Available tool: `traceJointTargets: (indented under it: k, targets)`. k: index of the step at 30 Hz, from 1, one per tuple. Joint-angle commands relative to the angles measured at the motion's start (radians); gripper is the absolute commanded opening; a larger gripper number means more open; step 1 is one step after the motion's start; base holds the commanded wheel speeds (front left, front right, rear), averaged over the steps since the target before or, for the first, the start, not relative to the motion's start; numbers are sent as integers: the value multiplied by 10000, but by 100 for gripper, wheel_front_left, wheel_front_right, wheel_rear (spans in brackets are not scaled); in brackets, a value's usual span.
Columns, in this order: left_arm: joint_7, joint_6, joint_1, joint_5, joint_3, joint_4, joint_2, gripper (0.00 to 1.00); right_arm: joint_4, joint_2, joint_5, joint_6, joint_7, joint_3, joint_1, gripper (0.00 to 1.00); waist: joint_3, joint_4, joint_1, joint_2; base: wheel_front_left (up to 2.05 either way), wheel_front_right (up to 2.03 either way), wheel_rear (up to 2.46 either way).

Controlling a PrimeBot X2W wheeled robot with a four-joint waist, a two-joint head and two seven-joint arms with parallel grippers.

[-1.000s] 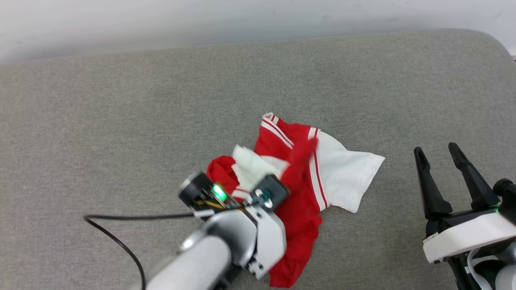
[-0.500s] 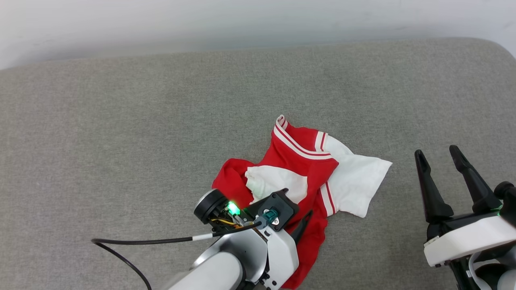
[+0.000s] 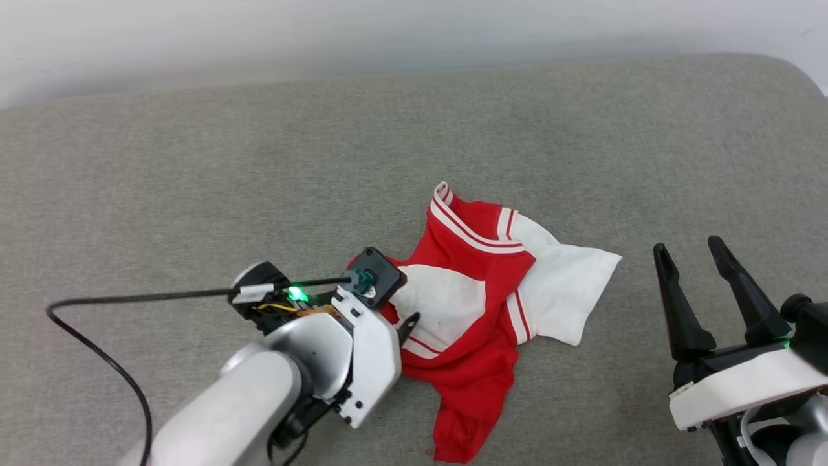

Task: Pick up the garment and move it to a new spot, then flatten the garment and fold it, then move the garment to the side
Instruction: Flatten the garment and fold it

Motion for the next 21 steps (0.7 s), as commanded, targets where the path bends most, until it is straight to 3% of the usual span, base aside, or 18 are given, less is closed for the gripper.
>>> traceJointTargets:
  k: [1, 6, 9, 17, 21]
  targets:
    - [239, -115, -181, -52, -5, 50, 129, 100, 58, 40, 36, -7, -75, 40, -117, 100, 145, -170, 0, 0, 0, 0, 0]
    - [823, -360, -440, -352, -69, -14, 349, 100, 255, 88, 81, -5, -254, -16, -192, 100, 385, -447, 0, 0, 0, 0, 0]
    - [1015, -468, -517, -489, -142, -91, 407, 2, 353, 100, 117, -5, -347, -32, -233, 100, 481, -523, 0, 0, 0, 0, 0]
    - [867, -406, -838, -325, -51, -377, 515, 0, 528, 97, 127, -5, -447, -111, -353, 100, 542, -409, 0, 0, 0, 0, 0]
    - [468, 212, -661, -100, 389, -644, 751, 0, 516, 40, 115, -7, -429, -238, -326, 100, 520, -204, 0, 0, 0, 0, 0]
